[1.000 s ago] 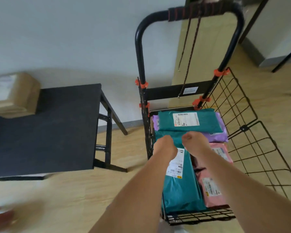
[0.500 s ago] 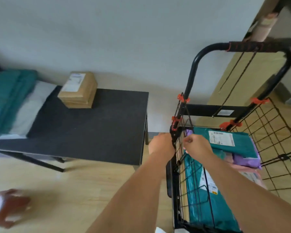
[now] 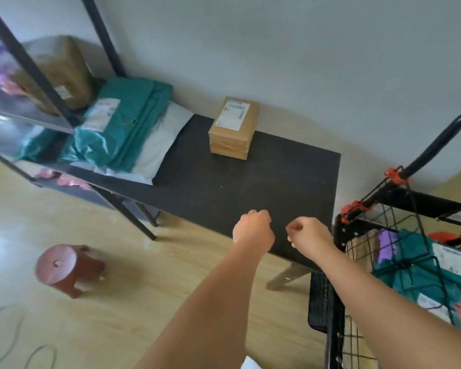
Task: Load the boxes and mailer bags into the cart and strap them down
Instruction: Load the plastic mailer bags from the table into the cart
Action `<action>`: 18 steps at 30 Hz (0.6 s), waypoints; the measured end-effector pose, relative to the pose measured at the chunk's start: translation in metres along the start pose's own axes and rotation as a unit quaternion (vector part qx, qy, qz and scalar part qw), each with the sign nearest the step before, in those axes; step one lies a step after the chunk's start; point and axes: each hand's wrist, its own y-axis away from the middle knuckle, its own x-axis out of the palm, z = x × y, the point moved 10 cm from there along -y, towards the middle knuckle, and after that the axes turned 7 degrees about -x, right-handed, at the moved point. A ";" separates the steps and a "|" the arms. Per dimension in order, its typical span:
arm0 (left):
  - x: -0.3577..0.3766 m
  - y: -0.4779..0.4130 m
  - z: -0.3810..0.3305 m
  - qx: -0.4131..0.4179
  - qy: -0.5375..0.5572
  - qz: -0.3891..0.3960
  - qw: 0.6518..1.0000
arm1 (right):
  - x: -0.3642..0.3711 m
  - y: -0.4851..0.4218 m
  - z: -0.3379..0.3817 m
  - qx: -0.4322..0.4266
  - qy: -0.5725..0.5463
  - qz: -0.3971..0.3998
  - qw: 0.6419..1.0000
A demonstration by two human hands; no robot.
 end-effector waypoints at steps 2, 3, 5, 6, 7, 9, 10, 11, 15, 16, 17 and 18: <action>-0.015 -0.006 0.034 -0.014 0.007 -0.006 1.000 | 0.023 -0.003 0.026 0.002 -0.010 0.012 1.000; -0.023 -0.008 0.050 -0.022 0.011 -0.010 1.000 | 0.033 -0.004 0.039 0.002 -0.014 0.018 1.000; -0.039 -0.011 0.081 -0.040 0.020 -0.019 0.999 | 0.052 -0.005 0.063 -0.002 -0.020 0.030 0.999; -0.046 -0.012 0.096 -0.049 0.024 -0.023 0.998 | 0.060 -0.006 0.074 -0.005 -0.020 0.035 0.999; -0.052 -0.013 0.108 -0.057 0.028 -0.026 0.998 | 0.067 -0.006 0.085 -0.009 -0.017 0.040 0.999; -0.065 -0.012 0.128 -0.067 0.030 -0.034 0.997 | 0.078 -0.007 0.106 -0.019 -0.014 0.045 0.999; -0.071 -0.012 0.137 -0.071 0.029 -0.038 0.996 | 0.082 -0.008 0.116 -0.024 -0.013 0.047 0.999; -0.078 -0.013 0.145 -0.075 0.029 -0.044 0.996 | 0.086 -0.010 0.127 -0.030 -0.013 0.048 0.998; -0.103 -0.021 0.177 -0.100 0.033 -0.066 0.992 | 0.104 -0.023 0.171 -0.060 -0.018 0.052 0.997; -0.108 -0.024 0.185 -0.105 0.031 -0.071 0.991 | 0.109 -0.026 0.180 -0.065 -0.019 0.056 0.996; -0.112 -0.026 0.192 -0.110 0.028 -0.076 0.991 | 0.115 -0.029 0.189 -0.069 -0.015 0.062 0.996; -0.117 -0.029 0.199 -0.114 0.025 -0.080 0.990 | 0.121 -0.033 0.197 -0.077 -0.008 0.069 0.995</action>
